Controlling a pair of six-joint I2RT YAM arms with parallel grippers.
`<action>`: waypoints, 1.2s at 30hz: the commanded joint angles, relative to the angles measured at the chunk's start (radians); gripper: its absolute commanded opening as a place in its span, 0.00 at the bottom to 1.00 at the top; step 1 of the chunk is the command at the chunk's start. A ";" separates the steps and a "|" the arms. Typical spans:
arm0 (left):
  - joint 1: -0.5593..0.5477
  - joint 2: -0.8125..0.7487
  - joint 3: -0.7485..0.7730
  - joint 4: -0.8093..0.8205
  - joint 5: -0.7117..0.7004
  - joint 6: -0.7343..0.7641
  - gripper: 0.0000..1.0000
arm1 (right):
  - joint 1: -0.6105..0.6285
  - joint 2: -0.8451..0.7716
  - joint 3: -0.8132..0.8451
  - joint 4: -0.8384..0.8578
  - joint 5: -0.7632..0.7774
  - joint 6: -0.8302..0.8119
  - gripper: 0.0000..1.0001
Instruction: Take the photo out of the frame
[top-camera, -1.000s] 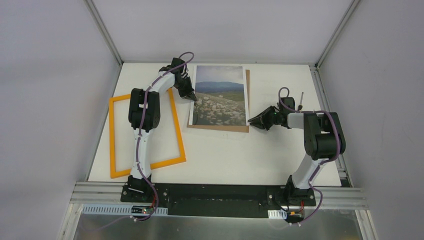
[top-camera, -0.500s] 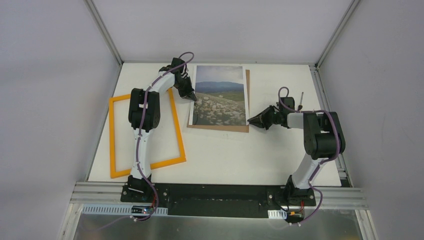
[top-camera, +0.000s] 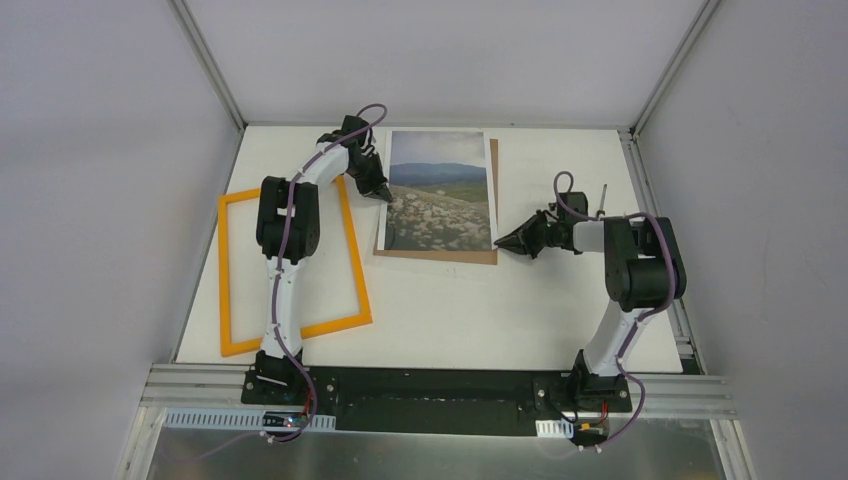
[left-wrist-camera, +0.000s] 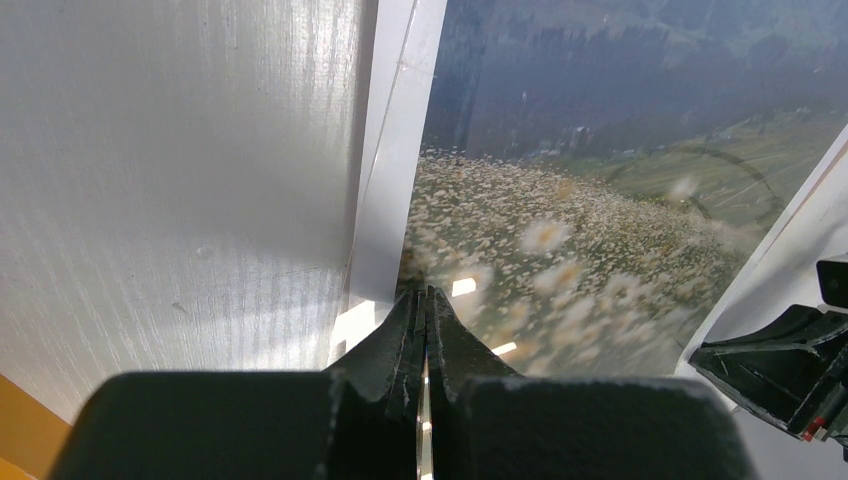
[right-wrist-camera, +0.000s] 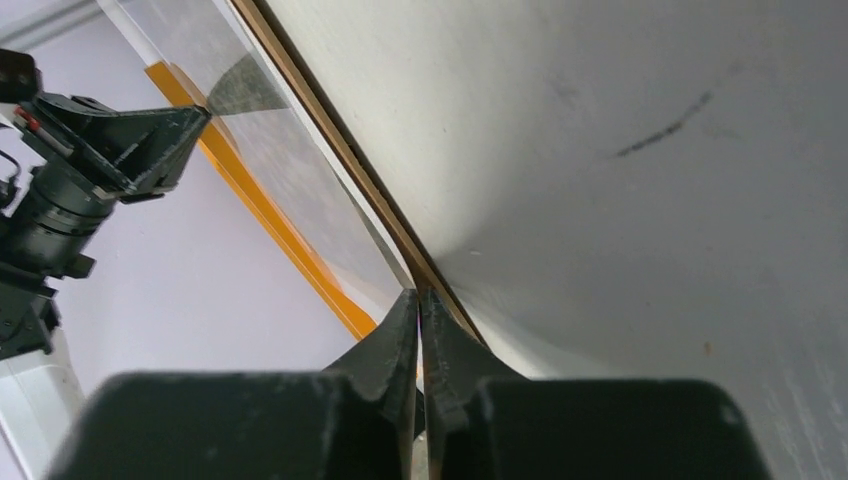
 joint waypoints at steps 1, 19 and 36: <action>0.009 0.064 -0.023 -0.116 -0.062 0.027 0.00 | 0.015 0.019 0.051 -0.070 0.021 -0.102 0.01; 0.011 0.003 0.080 -0.119 0.012 -0.062 0.61 | 0.194 -0.242 0.297 -0.622 0.555 -0.426 0.00; 0.019 0.015 0.042 -0.136 0.025 -0.010 0.50 | 0.073 -0.121 0.117 -0.247 -0.024 -0.058 0.38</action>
